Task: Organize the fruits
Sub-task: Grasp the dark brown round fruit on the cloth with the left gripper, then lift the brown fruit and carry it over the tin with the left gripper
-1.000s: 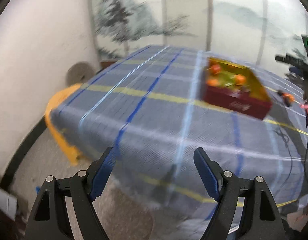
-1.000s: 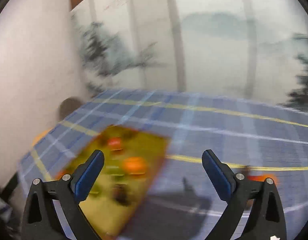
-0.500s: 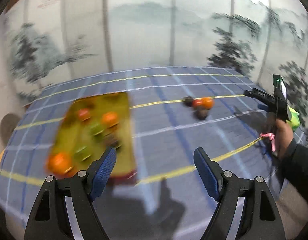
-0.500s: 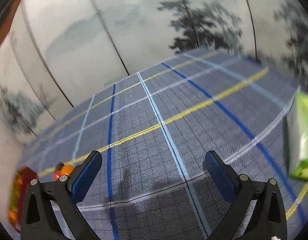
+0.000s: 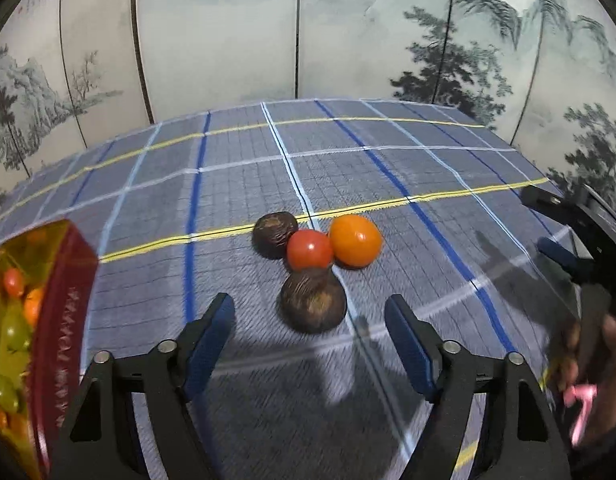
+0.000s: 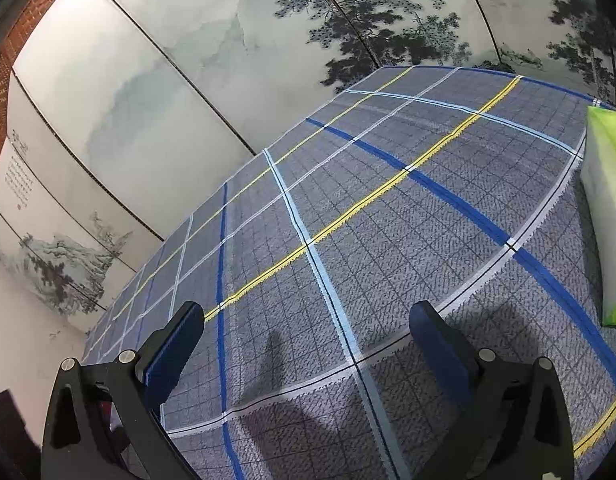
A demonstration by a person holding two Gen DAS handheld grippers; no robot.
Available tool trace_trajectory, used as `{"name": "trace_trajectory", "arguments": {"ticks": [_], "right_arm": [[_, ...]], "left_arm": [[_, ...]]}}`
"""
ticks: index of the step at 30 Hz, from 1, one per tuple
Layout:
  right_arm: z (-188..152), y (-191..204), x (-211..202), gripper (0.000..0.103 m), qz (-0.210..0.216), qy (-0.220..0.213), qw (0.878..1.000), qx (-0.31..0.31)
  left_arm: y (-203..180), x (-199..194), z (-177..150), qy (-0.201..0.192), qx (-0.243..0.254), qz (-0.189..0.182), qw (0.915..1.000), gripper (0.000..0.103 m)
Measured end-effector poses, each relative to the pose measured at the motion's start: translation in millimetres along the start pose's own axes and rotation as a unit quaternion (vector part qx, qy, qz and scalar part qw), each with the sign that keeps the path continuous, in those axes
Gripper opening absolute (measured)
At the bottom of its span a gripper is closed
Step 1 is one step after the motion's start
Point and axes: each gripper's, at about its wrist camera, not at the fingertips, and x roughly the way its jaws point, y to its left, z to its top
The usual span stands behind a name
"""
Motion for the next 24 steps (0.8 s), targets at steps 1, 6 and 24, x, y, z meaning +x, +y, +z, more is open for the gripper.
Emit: {"name": "trace_trajectory", "arguments": {"ticks": [1,6,24], "right_arm": [[0.1,-1.8,0.4,0.102,0.002,-0.001,1.000,-0.001],[0.6,-2.5,-0.7,0.102,0.007,-0.006,1.000,-0.001],[0.2,-2.0,0.5,0.102,0.009,-0.004,1.000,-0.003]], "left_arm": [[-1.2,5.0,1.4,0.002,-0.001,0.003,1.0000,0.070],[-7.6,22.9,0.1,0.026,0.004,-0.007,0.9996,0.038],[-12.3,-63.9,9.2,-0.059,0.071,0.115,0.9891,0.038]]}}
